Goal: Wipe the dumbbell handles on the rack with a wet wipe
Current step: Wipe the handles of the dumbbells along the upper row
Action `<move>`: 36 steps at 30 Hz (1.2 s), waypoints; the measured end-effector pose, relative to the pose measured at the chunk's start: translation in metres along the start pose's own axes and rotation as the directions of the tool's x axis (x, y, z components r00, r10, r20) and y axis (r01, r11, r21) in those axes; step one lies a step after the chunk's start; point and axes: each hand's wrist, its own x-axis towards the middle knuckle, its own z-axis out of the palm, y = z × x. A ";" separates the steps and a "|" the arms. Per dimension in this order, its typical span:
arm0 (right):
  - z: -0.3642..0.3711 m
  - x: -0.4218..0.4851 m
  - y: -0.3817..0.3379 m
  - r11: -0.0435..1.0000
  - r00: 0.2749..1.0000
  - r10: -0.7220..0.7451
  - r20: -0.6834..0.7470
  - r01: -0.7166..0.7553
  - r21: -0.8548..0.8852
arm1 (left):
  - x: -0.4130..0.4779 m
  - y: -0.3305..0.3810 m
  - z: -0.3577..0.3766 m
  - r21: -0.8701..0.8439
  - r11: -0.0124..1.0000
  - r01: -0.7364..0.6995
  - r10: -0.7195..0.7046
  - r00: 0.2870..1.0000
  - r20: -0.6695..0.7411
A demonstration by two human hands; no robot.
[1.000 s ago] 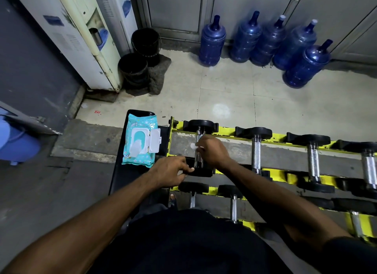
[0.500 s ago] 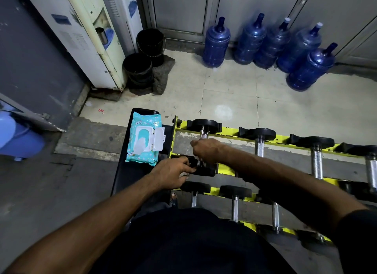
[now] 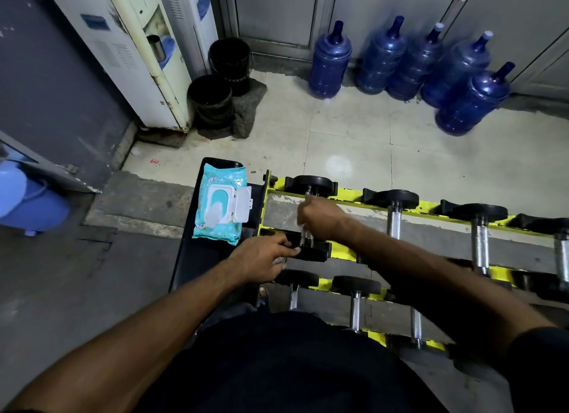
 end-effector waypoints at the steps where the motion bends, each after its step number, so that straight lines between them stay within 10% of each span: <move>1: 0.007 -0.005 0.003 0.995 0.994 0.069 -0.086 -0.063 0.073 | 0.000 0.000 0.000 -0.006 1.000 0.005 -0.005 1.000 0.002; 5: 0.033 -0.033 -0.001 0.764 0.883 0.467 -0.042 -0.379 0.522 | 0.001 0.000 -0.001 -0.017 1.000 0.012 -0.012 1.000 0.000; 8: 0.048 -0.038 -0.002 0.241 0.704 0.674 0.225 -0.497 0.834 | 0.003 -0.001 -0.001 -0.027 1.000 0.014 -0.014 1.000 0.004; 11: 0.045 -0.021 0.003 -0.287 0.566 0.716 0.408 -0.293 0.912 | 0.005 -0.002 -0.002 -0.022 1.000 0.006 -0.006 1.000 0.012; 14: 0.031 -0.008 0.001 -0.461 0.607 0.645 0.464 -0.176 0.870 | 0.006 -0.003 -0.001 -0.007 1.000 -0.001 0.002 1.000 0.009; 19: 0.039 -0.034 0.005 -0.223 0.678 0.560 0.477 -0.431 0.874 | 0.005 -0.005 0.001 -0.025 0.999 0.022 -0.022 1.000 -0.003; 23: 0.048 -0.049 0.003 0.372 0.833 0.535 0.139 -0.380 0.847 | 0.005 -0.004 0.002 -0.044 0.999 0.030 -0.030 0.999 -0.011; 27: 0.026 -0.031 -0.002 0.906 0.982 0.148 -0.116 -0.088 0.413 | 0.005 -0.003 0.001 -0.042 0.999 0.030 -0.031 0.999 -0.014; 33: -0.004 0.004 -0.017 0.980 0.986 0.159 -0.047 -0.163 -0.118 | 0.002 -0.002 0.004 -0.042 0.999 0.031 -0.033 0.999 -0.035; 36: -0.009 0.014 -0.021 0.943 0.988 0.012 0.154 0.040 -0.329 | 0.001 -0.001 0.005 -0.041 0.998 0.037 -0.039 0.998 -0.042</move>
